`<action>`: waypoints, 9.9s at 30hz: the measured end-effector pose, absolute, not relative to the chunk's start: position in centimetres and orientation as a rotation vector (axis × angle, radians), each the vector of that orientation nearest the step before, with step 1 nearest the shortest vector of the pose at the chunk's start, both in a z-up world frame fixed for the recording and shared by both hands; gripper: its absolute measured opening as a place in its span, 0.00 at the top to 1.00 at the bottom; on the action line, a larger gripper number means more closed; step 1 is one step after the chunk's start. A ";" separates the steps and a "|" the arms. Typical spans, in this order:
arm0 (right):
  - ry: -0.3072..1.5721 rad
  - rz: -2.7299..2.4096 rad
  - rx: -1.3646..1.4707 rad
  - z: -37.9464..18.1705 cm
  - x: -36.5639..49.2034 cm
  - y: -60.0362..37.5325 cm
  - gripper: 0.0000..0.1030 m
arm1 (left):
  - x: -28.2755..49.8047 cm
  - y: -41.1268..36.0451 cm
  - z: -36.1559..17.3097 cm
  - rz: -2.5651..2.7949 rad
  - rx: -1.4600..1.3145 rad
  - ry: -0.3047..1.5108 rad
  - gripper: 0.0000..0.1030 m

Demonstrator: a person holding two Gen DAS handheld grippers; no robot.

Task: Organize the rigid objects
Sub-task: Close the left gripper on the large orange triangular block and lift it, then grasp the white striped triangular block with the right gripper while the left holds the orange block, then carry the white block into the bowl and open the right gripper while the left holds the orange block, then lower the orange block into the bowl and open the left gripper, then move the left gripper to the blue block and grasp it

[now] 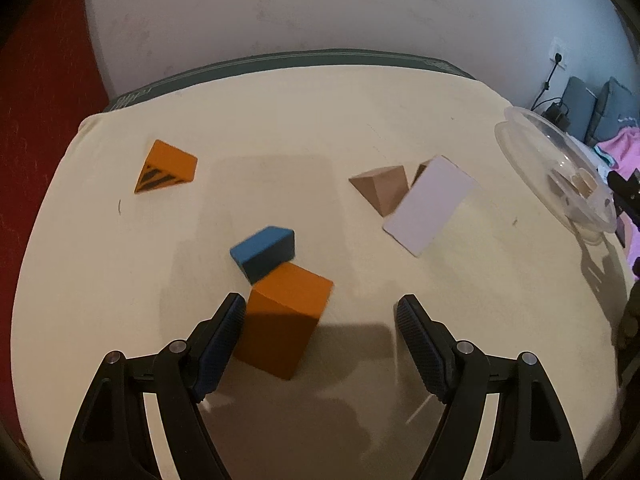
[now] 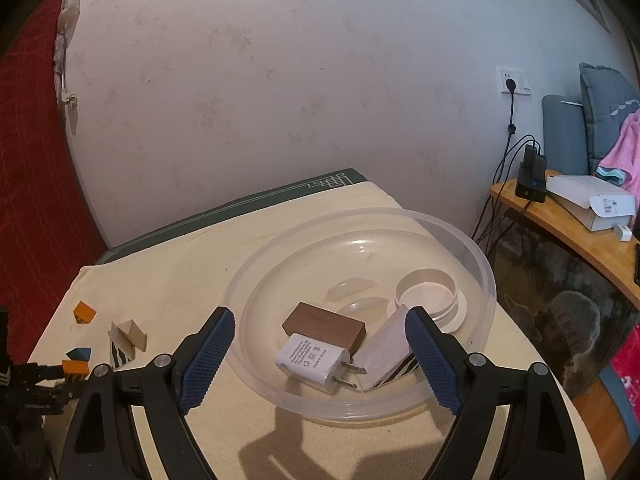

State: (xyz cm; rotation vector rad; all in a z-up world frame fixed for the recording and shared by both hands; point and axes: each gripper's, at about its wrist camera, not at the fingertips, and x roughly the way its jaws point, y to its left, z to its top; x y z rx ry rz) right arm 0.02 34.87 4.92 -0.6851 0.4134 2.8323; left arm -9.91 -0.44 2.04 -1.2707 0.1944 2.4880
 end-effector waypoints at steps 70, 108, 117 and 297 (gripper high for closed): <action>-0.344 3.306 -1.475 2.9 -12.2 17.0 0.48 | -7.2 -2.8 3.1 2.770 -1.164 -0.092 0.66; 0.152 3.346 -1.690 2.0 -13.2 17.4 0.42 | -7.5 -3.1 2.6 2.764 -1.188 -0.109 0.66; 0.166 3.336 -1.779 2.1 -12.0 17.2 0.41 | -7.5 -3.0 2.6 2.765 -1.189 -0.113 0.66; 0.435 2.923 -0.400 7.8 0.4 35.8 0.00 | -8.1 13.1 6.2 2.731 -1.020 0.011 0.24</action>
